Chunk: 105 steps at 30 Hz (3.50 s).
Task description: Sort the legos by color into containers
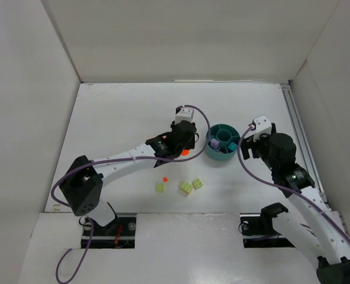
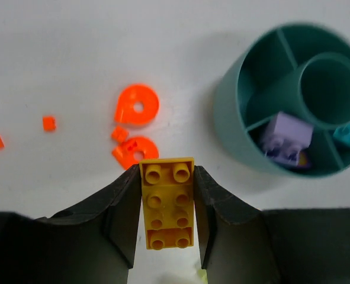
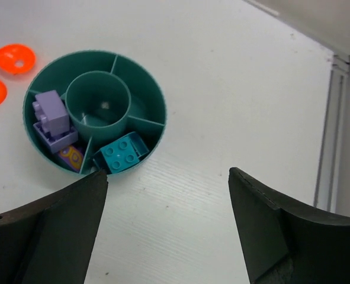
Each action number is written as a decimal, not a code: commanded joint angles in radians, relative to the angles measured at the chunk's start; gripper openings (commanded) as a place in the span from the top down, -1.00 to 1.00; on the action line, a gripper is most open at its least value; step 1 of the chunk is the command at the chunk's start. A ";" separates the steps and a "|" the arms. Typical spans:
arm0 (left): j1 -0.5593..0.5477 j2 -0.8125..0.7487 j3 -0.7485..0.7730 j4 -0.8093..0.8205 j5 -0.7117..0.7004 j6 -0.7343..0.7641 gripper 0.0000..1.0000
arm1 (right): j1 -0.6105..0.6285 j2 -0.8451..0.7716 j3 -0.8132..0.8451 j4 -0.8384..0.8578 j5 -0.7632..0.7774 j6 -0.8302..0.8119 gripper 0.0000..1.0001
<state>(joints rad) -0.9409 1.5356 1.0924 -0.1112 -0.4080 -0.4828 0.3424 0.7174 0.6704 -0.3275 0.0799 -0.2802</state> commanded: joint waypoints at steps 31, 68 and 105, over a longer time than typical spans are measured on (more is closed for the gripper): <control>0.131 0.434 0.173 1.001 0.526 0.201 0.47 | -0.029 -0.118 0.000 0.079 0.250 0.027 -1.00; 0.131 0.333 0.012 0.990 0.477 0.182 -0.07 | -0.039 -0.127 -0.009 0.079 0.204 -0.014 -1.00; 0.205 -0.773 -0.592 0.025 0.077 -0.341 -1.00 | 0.774 0.583 0.066 0.238 -0.032 0.145 -0.90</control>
<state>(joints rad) -0.7334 0.7868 0.5159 -0.0631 -0.3096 -0.7883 1.1130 1.3102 0.6876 -0.1909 -0.0006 -0.1871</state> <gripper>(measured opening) 0.997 0.952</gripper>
